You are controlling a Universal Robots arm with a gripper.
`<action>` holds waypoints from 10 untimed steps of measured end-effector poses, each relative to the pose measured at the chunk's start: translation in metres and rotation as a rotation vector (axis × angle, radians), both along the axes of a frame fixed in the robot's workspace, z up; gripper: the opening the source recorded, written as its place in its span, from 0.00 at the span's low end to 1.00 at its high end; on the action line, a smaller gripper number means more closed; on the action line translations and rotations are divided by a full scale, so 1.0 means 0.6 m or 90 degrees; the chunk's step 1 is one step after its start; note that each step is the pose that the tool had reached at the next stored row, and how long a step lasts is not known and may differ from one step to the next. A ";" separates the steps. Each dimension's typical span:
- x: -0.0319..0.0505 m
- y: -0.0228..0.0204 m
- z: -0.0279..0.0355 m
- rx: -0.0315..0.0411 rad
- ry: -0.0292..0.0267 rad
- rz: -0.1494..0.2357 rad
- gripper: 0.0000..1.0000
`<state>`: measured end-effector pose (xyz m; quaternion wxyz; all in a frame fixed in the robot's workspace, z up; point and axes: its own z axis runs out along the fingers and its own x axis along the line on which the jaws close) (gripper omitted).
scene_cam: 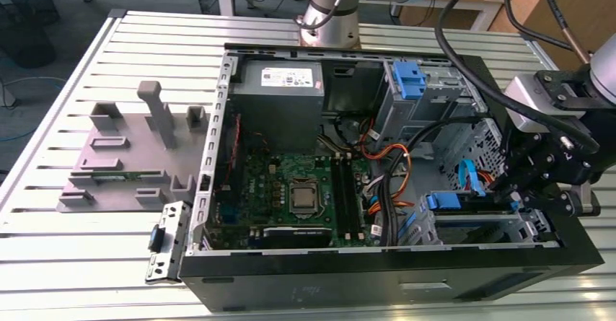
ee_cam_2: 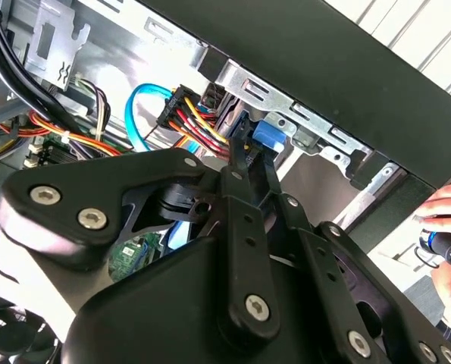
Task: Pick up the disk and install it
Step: 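Insert the second disk wire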
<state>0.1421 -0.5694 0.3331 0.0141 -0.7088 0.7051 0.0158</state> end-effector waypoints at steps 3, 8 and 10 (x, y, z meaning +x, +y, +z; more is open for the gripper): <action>0.000 0.0000 0.000 -0.0002 0.0000 0.000 0.17; 0.000 0.0000 0.000 -0.0002 0.0000 0.000 0.17; 0.000 0.0000 0.000 -0.0001 0.0000 0.000 0.17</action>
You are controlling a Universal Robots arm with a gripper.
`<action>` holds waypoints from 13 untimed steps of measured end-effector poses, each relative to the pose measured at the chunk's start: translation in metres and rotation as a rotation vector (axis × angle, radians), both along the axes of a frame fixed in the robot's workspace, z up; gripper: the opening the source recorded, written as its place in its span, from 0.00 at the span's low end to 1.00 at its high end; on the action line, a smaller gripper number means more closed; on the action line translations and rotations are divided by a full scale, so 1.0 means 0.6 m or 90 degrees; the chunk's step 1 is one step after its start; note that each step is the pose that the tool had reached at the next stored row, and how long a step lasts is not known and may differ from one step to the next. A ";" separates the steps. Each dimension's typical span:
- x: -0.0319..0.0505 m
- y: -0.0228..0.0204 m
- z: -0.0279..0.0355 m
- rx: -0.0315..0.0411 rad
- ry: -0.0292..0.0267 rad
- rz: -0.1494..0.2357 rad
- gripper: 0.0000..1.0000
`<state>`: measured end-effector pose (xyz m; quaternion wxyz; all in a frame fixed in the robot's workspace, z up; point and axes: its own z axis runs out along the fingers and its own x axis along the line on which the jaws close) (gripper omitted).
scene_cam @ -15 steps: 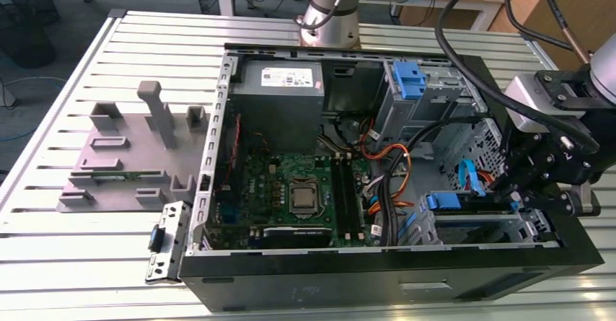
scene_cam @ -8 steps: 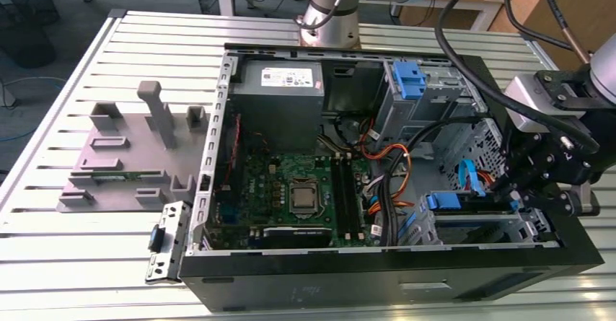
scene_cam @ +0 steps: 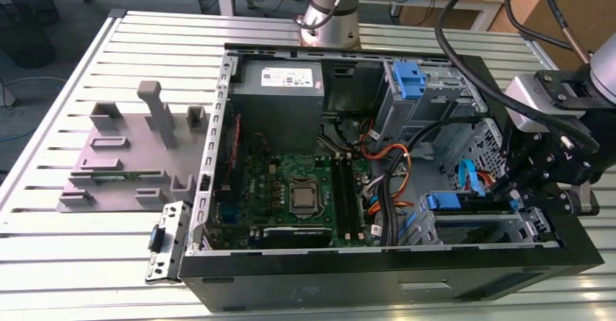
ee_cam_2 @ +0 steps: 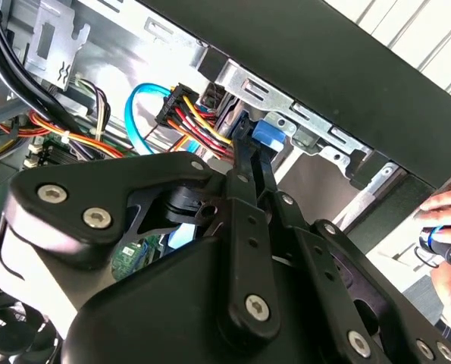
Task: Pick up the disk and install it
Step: 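Insert the second disk wire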
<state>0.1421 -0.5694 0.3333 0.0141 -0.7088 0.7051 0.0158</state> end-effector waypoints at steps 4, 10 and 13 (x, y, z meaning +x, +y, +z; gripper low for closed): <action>0.000 0.0000 0.006 -0.0001 0.0000 0.000 0.17; -0.002 0.0003 0.007 0.0006 0.0000 0.000 0.17; -0.004 0.0012 0.006 0.0013 0.0000 0.000 0.17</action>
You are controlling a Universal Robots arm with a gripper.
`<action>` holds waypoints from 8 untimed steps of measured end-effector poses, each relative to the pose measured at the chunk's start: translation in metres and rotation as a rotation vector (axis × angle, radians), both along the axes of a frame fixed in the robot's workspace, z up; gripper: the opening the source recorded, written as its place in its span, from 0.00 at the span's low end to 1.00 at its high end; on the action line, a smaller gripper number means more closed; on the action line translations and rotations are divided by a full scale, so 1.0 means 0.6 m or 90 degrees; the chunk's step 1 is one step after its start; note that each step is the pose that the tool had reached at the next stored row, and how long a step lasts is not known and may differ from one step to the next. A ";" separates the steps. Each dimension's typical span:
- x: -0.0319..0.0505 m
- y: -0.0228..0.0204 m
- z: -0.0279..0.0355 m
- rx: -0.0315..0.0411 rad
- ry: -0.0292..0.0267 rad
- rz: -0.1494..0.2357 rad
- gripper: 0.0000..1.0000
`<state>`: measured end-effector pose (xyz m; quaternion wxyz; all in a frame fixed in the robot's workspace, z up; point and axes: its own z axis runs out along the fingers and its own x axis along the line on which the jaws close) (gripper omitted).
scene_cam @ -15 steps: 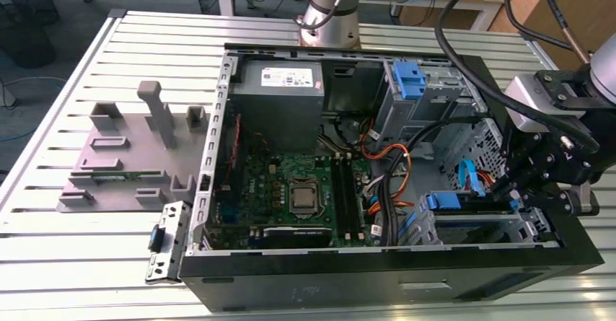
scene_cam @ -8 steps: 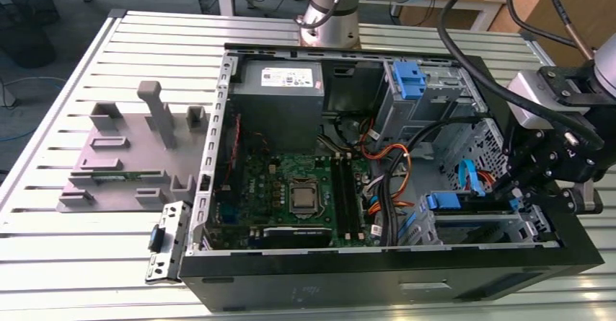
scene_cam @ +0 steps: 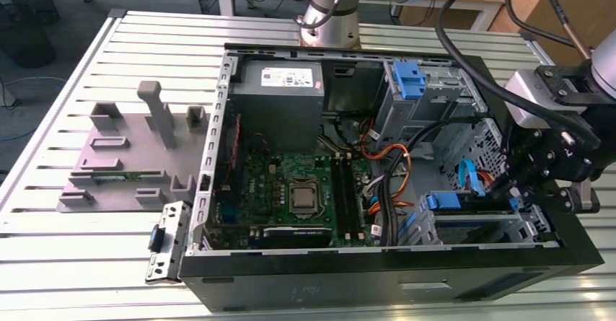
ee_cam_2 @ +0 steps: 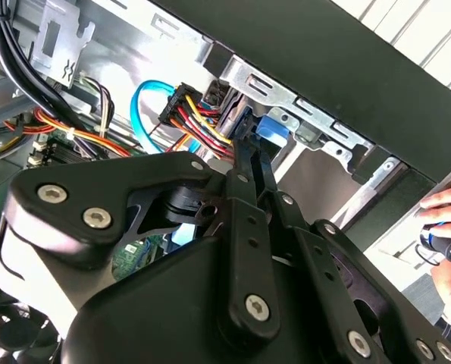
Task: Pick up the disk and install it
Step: 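Insert the second disk wire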
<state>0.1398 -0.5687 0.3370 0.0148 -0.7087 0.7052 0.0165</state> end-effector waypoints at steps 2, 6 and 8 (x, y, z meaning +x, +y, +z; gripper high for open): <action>-0.001 0.0000 0.000 -0.0001 0.0000 0.000 0.17; -0.004 0.0002 -0.001 -0.0001 0.0000 -0.001 0.17; -0.007 0.0003 -0.002 0.0000 0.0000 -0.001 0.17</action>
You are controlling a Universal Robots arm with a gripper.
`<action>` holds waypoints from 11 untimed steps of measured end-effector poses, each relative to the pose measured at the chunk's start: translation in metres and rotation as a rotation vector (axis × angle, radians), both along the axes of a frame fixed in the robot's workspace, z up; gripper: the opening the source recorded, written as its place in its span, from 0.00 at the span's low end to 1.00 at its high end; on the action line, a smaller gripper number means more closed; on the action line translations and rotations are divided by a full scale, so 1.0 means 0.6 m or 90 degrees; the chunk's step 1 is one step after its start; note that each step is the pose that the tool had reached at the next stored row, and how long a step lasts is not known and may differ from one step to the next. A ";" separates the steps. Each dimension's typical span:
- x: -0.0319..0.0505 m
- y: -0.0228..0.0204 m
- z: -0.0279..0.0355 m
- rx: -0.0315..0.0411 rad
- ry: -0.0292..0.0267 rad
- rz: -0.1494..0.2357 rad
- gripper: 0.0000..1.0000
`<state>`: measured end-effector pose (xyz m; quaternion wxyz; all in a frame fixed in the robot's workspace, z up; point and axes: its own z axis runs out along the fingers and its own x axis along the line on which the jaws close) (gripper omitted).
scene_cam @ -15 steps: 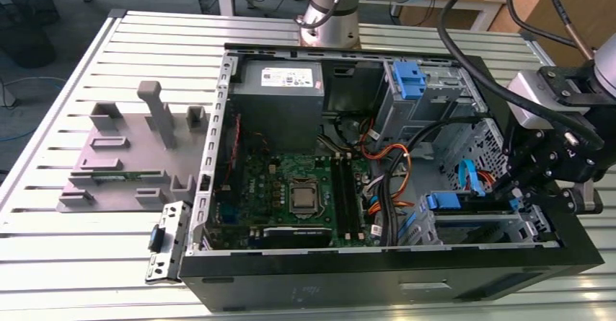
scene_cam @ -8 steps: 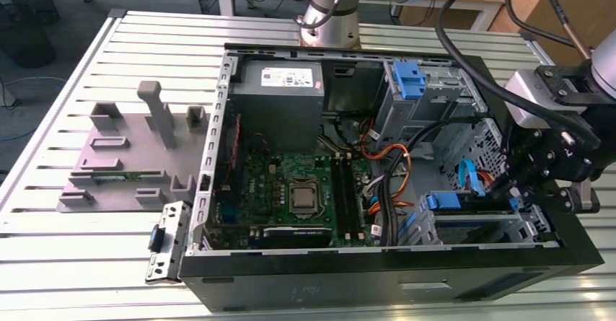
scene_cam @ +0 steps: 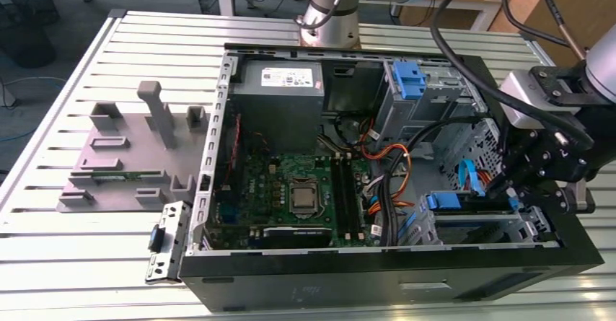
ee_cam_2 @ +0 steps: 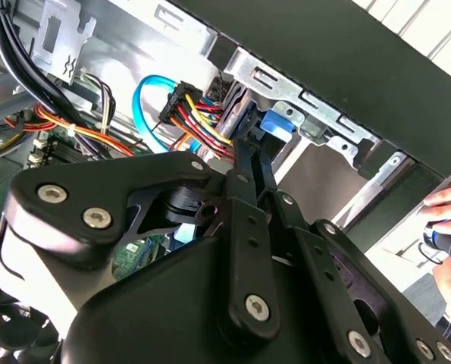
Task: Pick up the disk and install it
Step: 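Insert the second disk wire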
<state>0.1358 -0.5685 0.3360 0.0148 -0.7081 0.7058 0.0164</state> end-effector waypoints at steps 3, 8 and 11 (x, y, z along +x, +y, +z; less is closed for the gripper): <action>-0.001 0.0006 -0.001 -0.0001 0.0000 0.000 0.17; -0.001 0.0019 -0.002 -0.0001 0.0000 -0.001 0.17; -0.003 0.0027 -0.002 0.0000 0.0000 -0.001 0.17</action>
